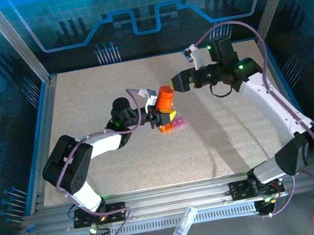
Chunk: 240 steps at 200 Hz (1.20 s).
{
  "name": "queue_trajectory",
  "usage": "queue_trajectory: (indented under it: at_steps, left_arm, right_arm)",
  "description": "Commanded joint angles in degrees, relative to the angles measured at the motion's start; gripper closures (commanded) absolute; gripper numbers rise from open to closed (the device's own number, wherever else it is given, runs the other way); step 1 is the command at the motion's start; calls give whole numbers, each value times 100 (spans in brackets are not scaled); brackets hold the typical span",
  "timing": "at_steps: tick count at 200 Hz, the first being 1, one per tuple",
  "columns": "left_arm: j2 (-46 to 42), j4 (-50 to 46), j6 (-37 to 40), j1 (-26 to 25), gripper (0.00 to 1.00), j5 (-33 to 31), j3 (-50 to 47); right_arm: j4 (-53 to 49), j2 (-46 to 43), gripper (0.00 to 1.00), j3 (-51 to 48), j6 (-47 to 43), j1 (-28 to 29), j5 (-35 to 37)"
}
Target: Sort the pills into containers
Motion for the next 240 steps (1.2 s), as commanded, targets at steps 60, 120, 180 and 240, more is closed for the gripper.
queue_trajectory:
  at_steps: [60,120,180,240]
  left_arm:
    - [-251,398,-334,-7,100,530,222]
    - [-242,393,-454,-11,100,640,298]
    - [-246,371,-414,-6,100,607,291]
    - [-213,736,-598,41,100,457,265]
  right_arm:
    - [-1709,748,16,1370,-2030,165,-630]
    - [-1809,1281,15,1690,-2101,432,-447]
    - [-1663,1419,46,1553,-2000,474,-483]
    - [-1128,893,61,460,-1708,139,-520]
